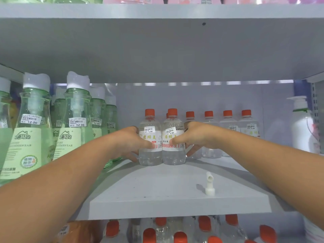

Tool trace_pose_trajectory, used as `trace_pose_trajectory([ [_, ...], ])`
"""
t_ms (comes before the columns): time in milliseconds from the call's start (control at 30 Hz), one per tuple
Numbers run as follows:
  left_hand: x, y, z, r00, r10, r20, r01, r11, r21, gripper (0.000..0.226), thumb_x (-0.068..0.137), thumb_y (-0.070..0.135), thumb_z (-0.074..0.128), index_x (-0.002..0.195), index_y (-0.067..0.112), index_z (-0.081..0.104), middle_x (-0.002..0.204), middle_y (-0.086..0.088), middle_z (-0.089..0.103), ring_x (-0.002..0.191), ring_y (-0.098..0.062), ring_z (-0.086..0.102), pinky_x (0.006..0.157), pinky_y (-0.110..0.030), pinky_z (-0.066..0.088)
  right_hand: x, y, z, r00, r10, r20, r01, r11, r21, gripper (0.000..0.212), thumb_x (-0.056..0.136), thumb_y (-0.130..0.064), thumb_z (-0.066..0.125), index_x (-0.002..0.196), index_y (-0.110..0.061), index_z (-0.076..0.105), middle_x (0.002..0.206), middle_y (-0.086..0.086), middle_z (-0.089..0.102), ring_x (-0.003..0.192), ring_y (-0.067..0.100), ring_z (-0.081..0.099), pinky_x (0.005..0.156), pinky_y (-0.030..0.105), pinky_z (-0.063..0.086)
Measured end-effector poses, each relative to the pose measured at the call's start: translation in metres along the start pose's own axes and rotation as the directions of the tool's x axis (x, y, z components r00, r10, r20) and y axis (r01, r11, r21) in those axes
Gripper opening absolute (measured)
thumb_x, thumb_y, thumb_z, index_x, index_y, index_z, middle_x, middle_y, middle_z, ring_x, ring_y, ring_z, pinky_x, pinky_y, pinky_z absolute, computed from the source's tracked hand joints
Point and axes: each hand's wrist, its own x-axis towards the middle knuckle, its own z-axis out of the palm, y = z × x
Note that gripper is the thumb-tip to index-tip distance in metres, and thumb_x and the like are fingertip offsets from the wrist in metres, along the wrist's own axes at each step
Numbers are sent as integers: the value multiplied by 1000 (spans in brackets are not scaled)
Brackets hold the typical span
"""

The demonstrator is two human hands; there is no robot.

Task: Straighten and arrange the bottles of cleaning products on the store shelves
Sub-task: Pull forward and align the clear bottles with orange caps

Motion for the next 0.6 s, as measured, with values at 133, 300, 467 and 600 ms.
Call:
trace_pose_trajectory([
  [133,-9,6,-2,1000,7,8,-7,1000,24,43,85,23,84,119,12,60,110,-10,75,98,-29,76,91,-47,61,-9,-6,-3,1000,24,1,-23,999,-40,64,83,-34,86,134,-9,56,128,7,68,108,26,72,87,46,63],
  [300,-60,20,-3,990,-31,-138,59,978,201,103,76,61,82,154,15,34,141,-9,55,126,-36,60,108,-49,48,-62,-11,-13,983,-8,-185,-52,948,-315,99,81,-65,75,158,-20,31,150,-1,50,121,26,62,102,42,52],
  [467,-169,17,42,871,231,-434,-249,968,16,94,77,65,76,156,34,34,151,11,49,126,-13,56,101,-34,47,-182,23,-7,850,-245,-467,253,966,-47,74,86,-58,74,148,-32,45,129,-14,61,115,10,62,94,29,49],
  [600,-245,-20,122,698,263,-666,-520,825,-220,44,88,34,79,127,31,58,129,14,64,113,-1,64,97,-28,53,-277,89,33,659,-285,-696,484,869,102,38,92,-27,75,128,-26,61,120,-10,66,112,4,64,95,23,54],
])
